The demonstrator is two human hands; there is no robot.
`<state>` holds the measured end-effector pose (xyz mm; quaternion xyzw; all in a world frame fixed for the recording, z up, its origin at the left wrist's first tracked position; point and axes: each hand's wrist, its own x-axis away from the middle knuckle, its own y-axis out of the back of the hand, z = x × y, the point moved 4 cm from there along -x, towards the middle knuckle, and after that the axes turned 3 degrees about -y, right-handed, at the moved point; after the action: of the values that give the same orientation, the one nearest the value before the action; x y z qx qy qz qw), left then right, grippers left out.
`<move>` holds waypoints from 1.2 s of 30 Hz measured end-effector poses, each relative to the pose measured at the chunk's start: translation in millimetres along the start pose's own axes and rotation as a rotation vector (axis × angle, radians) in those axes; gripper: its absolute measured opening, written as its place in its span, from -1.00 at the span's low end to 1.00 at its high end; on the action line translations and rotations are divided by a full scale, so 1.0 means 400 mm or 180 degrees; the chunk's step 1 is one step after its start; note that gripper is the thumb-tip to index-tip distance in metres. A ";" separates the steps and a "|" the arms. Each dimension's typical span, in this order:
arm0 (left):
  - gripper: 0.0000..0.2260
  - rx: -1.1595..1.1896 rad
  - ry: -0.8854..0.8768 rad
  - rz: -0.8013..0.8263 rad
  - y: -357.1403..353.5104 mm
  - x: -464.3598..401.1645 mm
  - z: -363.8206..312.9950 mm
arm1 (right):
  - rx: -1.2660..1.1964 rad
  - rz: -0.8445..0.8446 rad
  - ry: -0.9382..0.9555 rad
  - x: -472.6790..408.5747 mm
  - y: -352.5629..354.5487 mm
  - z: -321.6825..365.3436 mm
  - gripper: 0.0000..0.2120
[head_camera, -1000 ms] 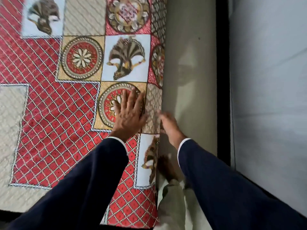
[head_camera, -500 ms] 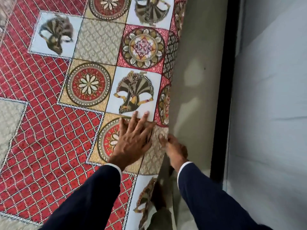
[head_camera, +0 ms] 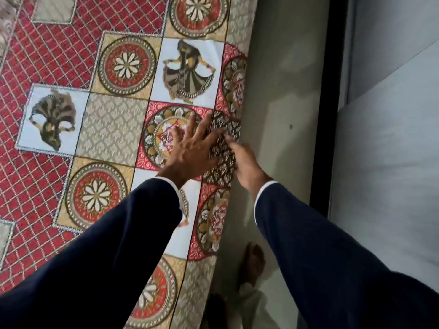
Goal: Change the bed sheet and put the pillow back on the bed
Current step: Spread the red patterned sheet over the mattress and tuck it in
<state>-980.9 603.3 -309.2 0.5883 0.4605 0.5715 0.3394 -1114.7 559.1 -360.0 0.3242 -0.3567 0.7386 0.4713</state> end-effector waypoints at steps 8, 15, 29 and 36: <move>-0.22 -0.0164 -0.0097 -0.0200 0.070 -0.221 0.047 | 0.0160 -0.0230 0.0223 -0.191 0.008 0.271 -0.80; -0.37 -0.0173 -0.0216 -0.0570 0.180 -0.523 0.112 | 0.0200 -0.0458 0.0067 -0.377 0.023 0.522 -0.62; -0.19 -0.0247 -0.0314 -0.0426 0.470 -1.202 0.240 | 0.0473 -0.0356 0.0684 -0.754 -0.027 1.248 -0.69; -0.23 -0.0077 -0.0261 -0.0703 0.563 -1.406 0.278 | 0.0285 -0.0037 0.0936 -0.918 -0.014 1.478 -0.81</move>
<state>-793.2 16.9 -316.2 0.5528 0.5013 0.5116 0.4258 -898.4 -102.2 -341.5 0.2353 -0.2487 0.7905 0.5078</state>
